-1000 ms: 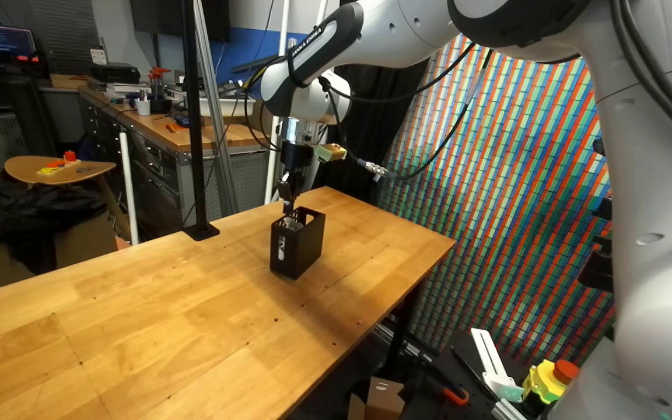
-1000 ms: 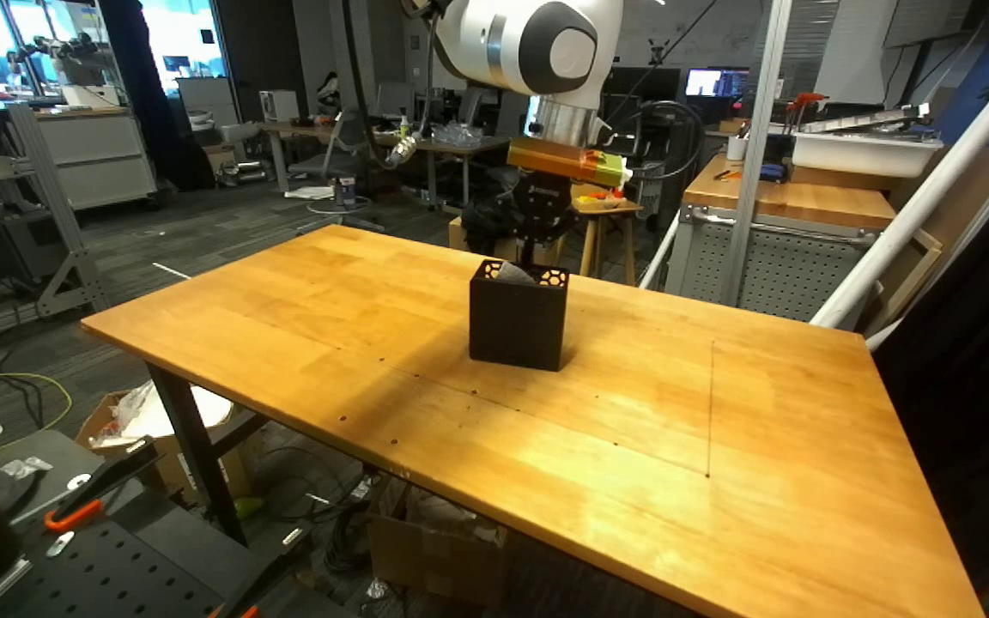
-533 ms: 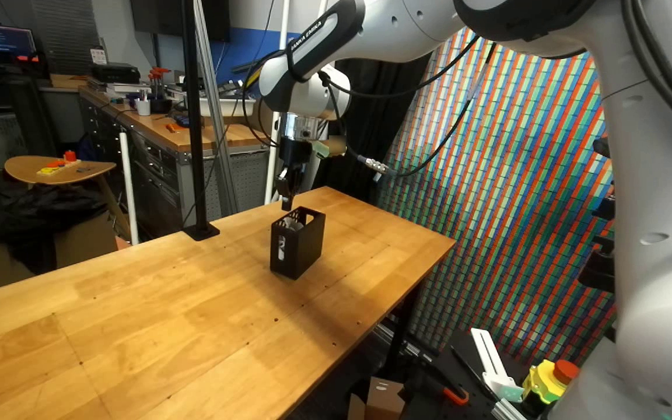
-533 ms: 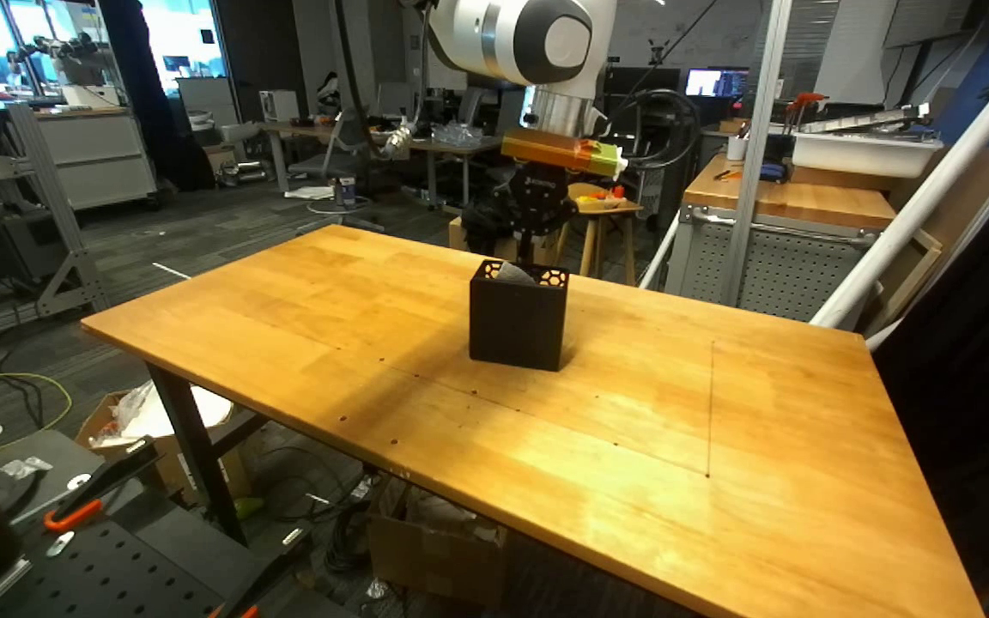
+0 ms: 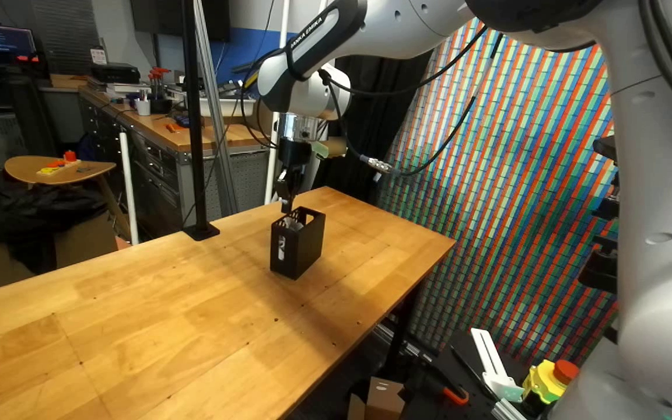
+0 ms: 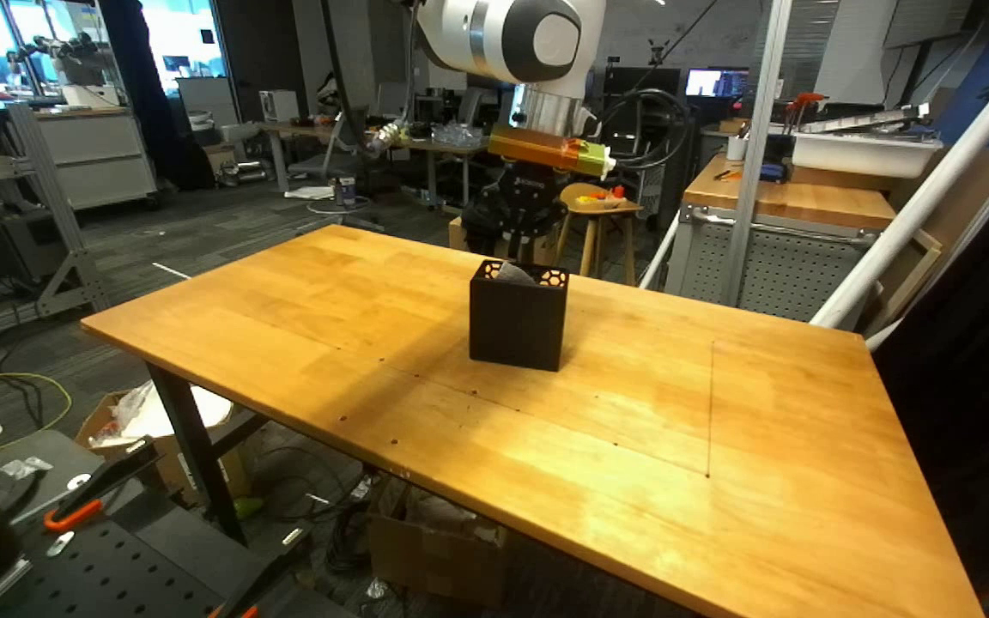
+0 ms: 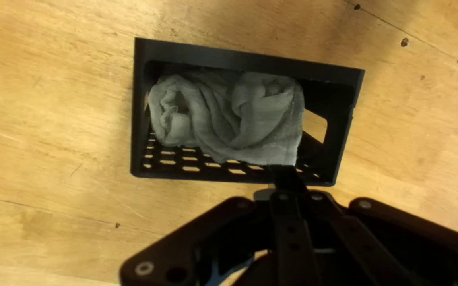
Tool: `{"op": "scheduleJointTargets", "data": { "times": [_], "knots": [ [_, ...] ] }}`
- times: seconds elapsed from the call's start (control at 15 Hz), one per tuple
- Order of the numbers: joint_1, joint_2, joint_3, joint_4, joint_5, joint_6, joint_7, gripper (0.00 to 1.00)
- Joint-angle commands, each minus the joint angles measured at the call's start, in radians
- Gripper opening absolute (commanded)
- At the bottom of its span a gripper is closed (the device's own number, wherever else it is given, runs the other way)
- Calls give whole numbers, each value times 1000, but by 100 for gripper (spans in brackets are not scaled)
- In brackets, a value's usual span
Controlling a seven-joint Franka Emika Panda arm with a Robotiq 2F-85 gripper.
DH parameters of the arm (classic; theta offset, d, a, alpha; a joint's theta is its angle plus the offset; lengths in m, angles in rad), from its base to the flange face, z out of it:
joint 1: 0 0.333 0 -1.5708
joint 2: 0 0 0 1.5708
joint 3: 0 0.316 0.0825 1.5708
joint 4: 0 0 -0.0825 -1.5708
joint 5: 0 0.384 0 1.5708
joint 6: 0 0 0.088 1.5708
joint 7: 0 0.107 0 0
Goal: Pick up the cloth from the table and put it in the box
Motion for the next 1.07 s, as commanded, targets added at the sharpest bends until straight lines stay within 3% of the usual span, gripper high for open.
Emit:
{"op": "scheduleJointTargets", "data": {
  "times": [0.0, 1.0],
  "knots": [
    [15, -45, -2, -59, -18, 16, 26, 0],
    [8, -17, -3, -68, -22, 44, -7, 0]
  ]
}}
